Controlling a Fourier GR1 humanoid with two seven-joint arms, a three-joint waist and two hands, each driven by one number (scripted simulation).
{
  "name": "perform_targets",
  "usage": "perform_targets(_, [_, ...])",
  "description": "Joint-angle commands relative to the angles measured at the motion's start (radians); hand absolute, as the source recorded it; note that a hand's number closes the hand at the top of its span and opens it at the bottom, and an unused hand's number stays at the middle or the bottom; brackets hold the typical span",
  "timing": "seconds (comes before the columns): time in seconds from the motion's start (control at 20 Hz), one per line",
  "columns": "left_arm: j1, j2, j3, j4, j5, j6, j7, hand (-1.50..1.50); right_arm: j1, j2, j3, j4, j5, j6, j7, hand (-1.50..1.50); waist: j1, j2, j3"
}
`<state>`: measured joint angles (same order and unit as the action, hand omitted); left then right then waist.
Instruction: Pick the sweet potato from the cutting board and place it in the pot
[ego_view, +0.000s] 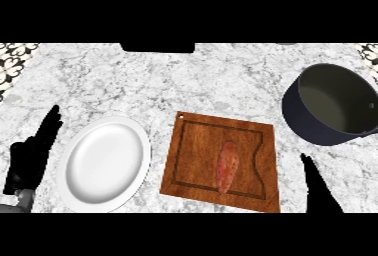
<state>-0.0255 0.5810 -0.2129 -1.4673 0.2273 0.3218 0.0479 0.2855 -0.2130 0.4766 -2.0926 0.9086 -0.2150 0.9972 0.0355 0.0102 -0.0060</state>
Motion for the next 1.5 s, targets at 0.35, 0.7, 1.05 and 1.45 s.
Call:
perform_targets(0.35, [0.025,-0.016,-0.005,-0.022,-0.011,-0.003,0.009,0.00,-0.307,0.191,-0.033,0.117,-0.211,0.469,0.401,-1.50,0.004,-0.005,0.003])
perform_targets(0.7, [-0.012,0.012,0.041,-0.014,0.000,-0.022,0.048,0.00,-0.513,0.211,-0.106,0.330,-0.301,0.483,0.450,-1.50,-0.003,-0.007,0.004])
perform_targets(1.05, [0.005,-0.038,0.018,0.038,-0.047,-0.008,-0.010,0.00,-0.629,0.212,-0.130,0.514,-0.322,0.472,0.452,-1.50,-0.017,-0.006,0.004])
perform_targets(1.45, [-0.010,-0.023,0.042,-0.022,-0.048,-0.009,0.077,0.00,-0.690,0.212,-0.133,0.634,-0.402,0.434,0.457,-1.50,-0.027,-0.010,0.005])
